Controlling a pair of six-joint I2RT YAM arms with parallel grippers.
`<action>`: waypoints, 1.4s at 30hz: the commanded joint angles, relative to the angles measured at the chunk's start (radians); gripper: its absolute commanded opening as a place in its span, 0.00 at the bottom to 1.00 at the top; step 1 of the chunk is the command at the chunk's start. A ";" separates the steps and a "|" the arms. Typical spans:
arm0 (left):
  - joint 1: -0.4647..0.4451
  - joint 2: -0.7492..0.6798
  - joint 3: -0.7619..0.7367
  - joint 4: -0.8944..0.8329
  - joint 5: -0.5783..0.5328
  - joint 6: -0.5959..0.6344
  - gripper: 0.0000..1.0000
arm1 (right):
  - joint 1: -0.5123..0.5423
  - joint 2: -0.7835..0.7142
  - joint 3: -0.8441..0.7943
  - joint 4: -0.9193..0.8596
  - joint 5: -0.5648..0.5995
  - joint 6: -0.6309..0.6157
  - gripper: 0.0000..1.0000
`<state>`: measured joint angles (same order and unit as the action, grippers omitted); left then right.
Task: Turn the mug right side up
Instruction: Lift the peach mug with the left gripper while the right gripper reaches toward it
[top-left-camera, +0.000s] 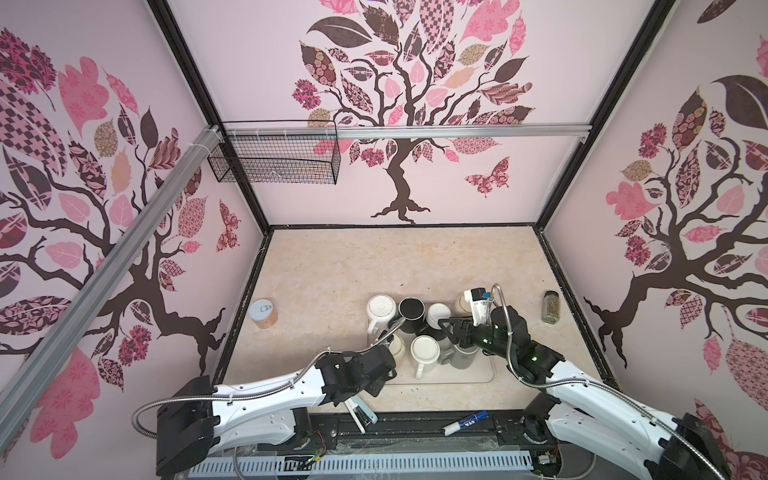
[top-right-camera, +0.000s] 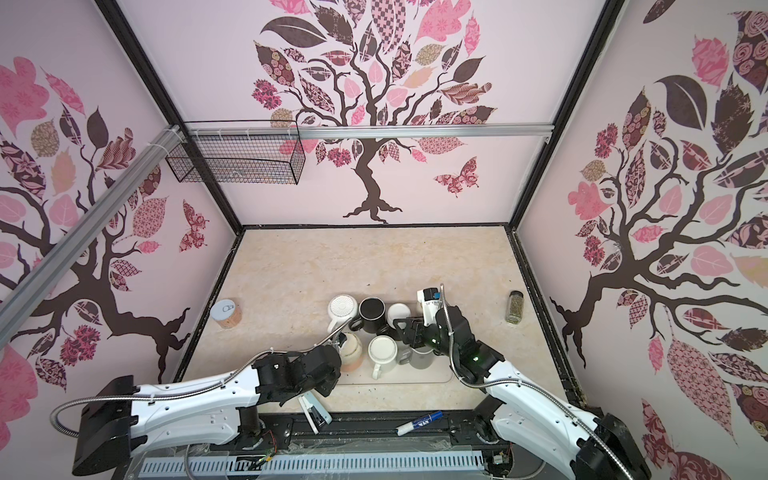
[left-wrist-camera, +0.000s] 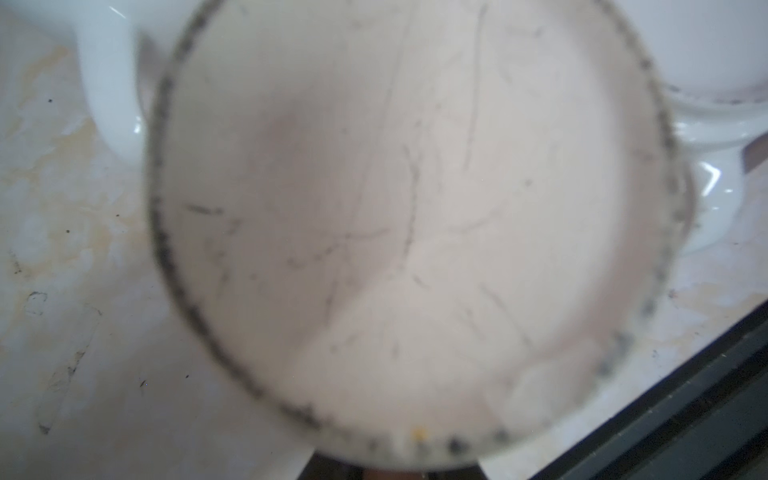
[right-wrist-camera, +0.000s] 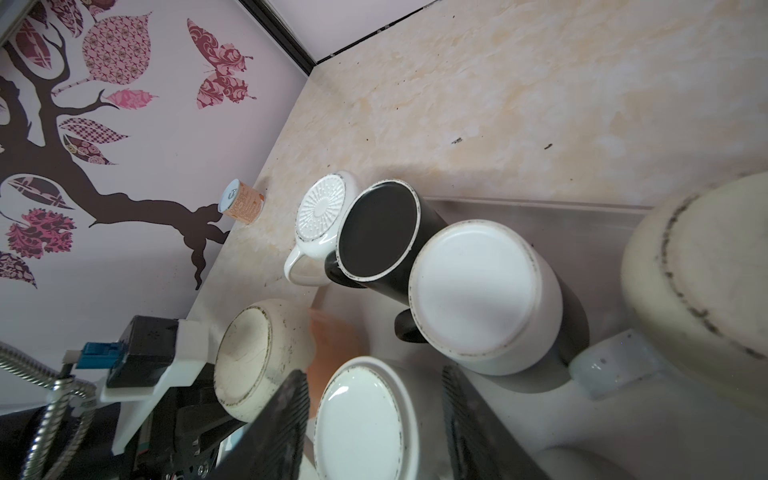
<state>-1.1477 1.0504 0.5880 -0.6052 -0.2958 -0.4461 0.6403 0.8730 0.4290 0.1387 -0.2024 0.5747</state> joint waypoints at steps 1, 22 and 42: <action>0.002 -0.080 0.133 -0.023 -0.025 0.002 0.00 | 0.004 -0.013 0.058 -0.002 -0.008 -0.016 0.55; 0.138 -0.281 0.135 0.666 0.073 -0.182 0.00 | 0.005 -0.153 0.073 0.172 -0.107 0.198 0.51; 0.385 0.074 0.095 1.490 0.556 -0.610 0.00 | -0.002 0.081 0.035 0.807 -0.164 0.424 0.23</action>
<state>-0.7673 1.1164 0.6559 0.6106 0.1822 -1.0252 0.6403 0.9176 0.4049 0.8162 -0.3454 0.9565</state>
